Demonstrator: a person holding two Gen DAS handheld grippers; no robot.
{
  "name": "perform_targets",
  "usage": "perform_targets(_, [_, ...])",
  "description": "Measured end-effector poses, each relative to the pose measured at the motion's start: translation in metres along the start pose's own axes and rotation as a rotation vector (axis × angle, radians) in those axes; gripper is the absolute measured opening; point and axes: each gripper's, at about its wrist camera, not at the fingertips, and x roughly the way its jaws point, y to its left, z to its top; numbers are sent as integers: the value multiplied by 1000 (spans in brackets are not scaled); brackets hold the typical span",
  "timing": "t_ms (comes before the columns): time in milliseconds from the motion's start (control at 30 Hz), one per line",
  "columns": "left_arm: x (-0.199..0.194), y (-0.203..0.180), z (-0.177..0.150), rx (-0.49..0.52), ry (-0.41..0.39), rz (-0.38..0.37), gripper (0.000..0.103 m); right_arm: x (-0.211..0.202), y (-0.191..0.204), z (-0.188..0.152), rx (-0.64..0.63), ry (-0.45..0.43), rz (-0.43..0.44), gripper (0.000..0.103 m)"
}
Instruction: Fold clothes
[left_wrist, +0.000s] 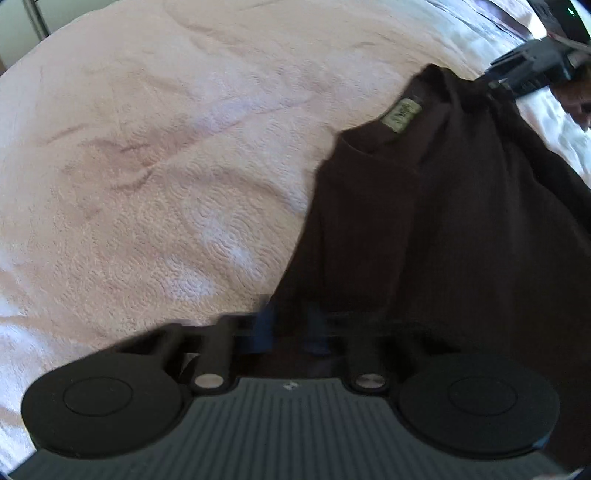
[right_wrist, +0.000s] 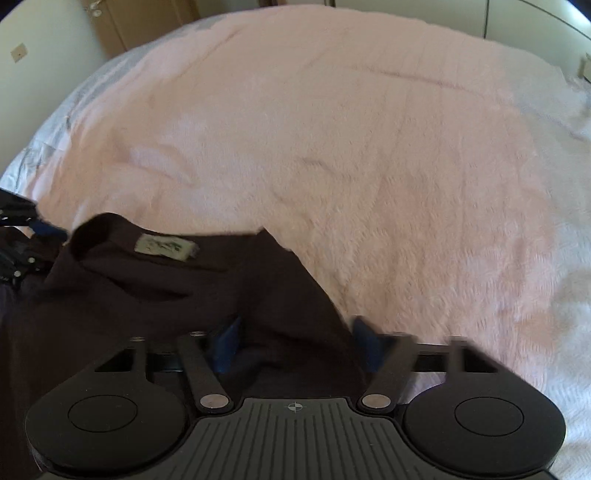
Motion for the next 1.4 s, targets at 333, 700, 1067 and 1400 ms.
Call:
perform_targets(333, [-25,41,27,-72,-106,206,7,-51,-4,24,-28,-127,-43,6])
perform_targets(700, [-42,9,13,-181,-136,279,25,-104,-10,-79,219,-119,-114,53])
perform_targets(1067, [-65,-185,-6,112,-110,-76,31,-207,31,-308,456,163,-102,53])
perform_targets(1400, [-65,-304,1,306,-88,-187,32,-277,22,-349,504,150,-167,0])
